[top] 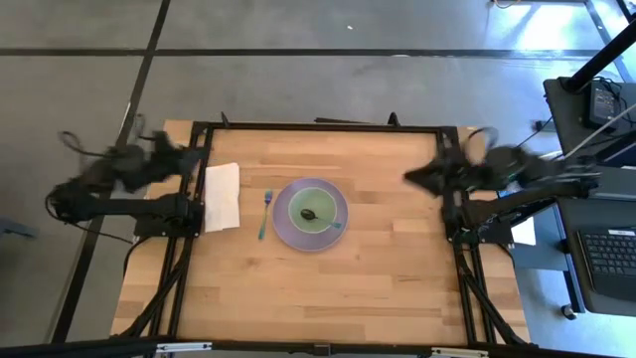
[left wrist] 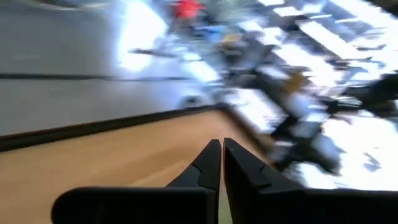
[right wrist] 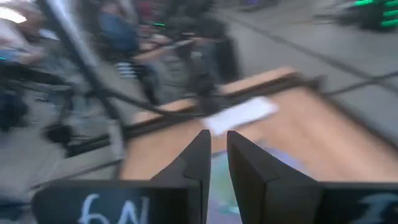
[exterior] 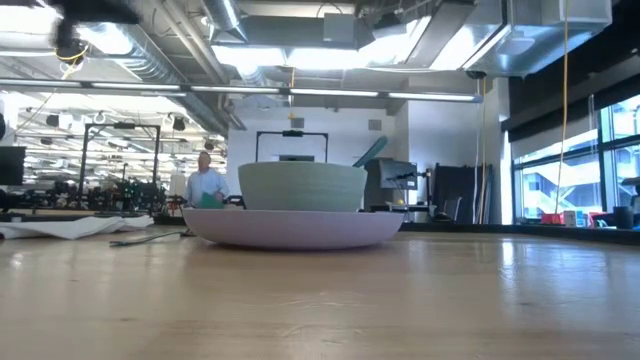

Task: Set table place
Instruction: Return to Home Position

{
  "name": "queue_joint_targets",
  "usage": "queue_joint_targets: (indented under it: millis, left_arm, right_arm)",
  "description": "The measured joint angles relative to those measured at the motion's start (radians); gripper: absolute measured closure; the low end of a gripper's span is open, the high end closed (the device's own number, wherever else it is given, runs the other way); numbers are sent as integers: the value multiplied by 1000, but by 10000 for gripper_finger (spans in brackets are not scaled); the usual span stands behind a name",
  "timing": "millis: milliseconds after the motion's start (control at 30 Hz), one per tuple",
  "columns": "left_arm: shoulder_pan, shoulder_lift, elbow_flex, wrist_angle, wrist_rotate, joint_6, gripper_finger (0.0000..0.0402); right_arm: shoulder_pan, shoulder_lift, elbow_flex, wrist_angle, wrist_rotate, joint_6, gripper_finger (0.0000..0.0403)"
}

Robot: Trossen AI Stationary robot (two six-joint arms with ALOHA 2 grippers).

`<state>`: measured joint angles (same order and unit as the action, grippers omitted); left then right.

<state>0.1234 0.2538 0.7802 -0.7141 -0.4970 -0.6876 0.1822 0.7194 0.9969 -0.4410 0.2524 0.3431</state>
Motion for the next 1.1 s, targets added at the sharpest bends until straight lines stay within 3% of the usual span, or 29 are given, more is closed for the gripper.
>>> queue_joint_targets:
  millis: [133,267,533,800,1100]
  left_arm:
    - [0,22,-244,534,226,109,384]
    - [1,30,-411,769,237,138,380]
    - [0,21,-594,772,228,-79,385]
    - [1,20,-611,770,243,-92,400]
    - [1,21,-610,768,253,-90,383]
  right_arm:
    - [-2,-11,-277,307,-77,100,346]
    - [-2,-9,-482,363,-78,271,346]
    - [-2,-11,-691,464,-81,493,346]
    - [-2,-11,-697,477,-81,546,346]
    - [-16,-11,-697,540,-48,596,346]
